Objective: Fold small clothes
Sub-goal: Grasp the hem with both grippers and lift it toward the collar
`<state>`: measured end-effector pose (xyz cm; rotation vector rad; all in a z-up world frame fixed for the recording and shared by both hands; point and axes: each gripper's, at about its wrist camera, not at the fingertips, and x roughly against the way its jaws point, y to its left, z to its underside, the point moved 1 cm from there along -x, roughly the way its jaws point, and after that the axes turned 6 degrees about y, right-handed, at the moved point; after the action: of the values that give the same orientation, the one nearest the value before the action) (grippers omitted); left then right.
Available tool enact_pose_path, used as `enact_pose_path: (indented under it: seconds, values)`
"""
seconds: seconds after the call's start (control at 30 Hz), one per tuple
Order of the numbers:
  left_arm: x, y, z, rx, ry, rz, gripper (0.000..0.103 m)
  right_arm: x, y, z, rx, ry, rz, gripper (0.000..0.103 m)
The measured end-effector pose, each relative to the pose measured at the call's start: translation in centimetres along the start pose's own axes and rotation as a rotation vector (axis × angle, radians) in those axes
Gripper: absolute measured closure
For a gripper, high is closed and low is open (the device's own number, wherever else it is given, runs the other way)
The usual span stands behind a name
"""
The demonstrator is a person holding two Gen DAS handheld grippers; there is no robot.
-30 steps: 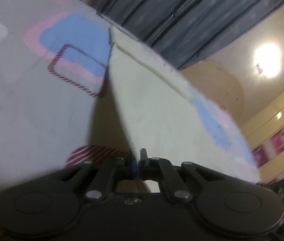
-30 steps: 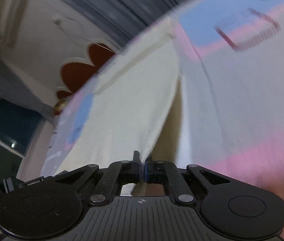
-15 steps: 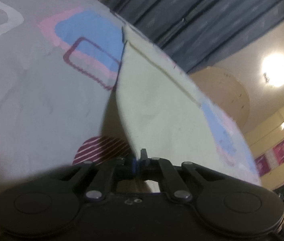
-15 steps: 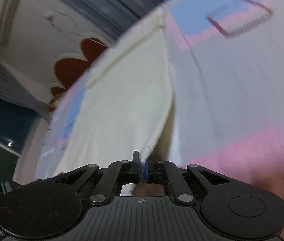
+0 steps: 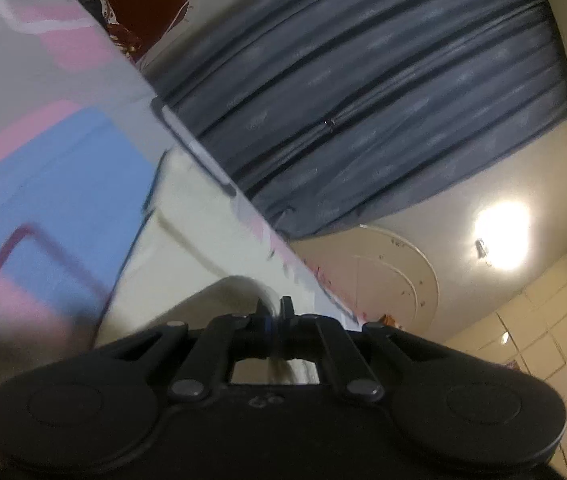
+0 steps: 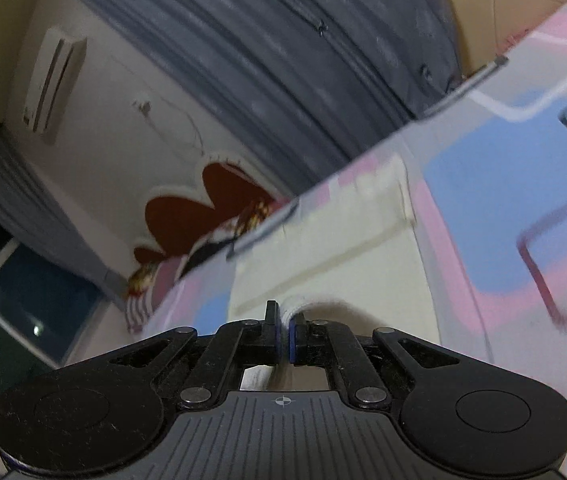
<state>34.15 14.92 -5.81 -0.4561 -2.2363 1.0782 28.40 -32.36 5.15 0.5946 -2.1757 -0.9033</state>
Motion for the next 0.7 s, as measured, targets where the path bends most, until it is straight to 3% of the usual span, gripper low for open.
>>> enact_pose_path:
  seconds: [0.3, 0.53, 0.57, 0.6, 0.63, 0.67, 0.7]
  values:
    - [-12.1, 3.2, -7.8, 0.054, 0.006, -0.081, 0.101, -11.1, -5.9, -10.4, -0.106, 0.02, 0.004, 0.1]
    - [-19.4, 7.3, -11.0, 0.067, 0.06, -0.139, 0.1, -19.4, -13.0, -13.7, -0.24, 0.063, -0.008, 0.1]
    - [-20.4, 8.1, -11.3, 0.087, 0.068, -0.15, 0.097, -20.7, -14.1, -14.1, -0.271, 0.074, -0.019, 0.1]
    - [-21.0, 8.6, -11.5, 0.098, 0.062, -0.188, 0.086, -21.8, -15.1, -14.4, -0.296, 0.082, -0.029, 0.1]
    - [-21.4, 8.8, -11.7, 0.101, 0.053, -0.213, 0.081, -22.6, -15.9, -14.7, -0.314, 0.072, -0.036, 0.099]
    - [-21.4, 8.8, -11.8, 0.097, 0.036, -0.21, 0.071, -23.0, -16.4, -15.0, -0.322, 0.049, -0.025, 0.097]
    - [-21.1, 8.7, -11.8, 0.08, 0.017, -0.192, 0.055, -23.0, -16.6, -15.4, -0.313, 0.018, -0.016, 0.084]
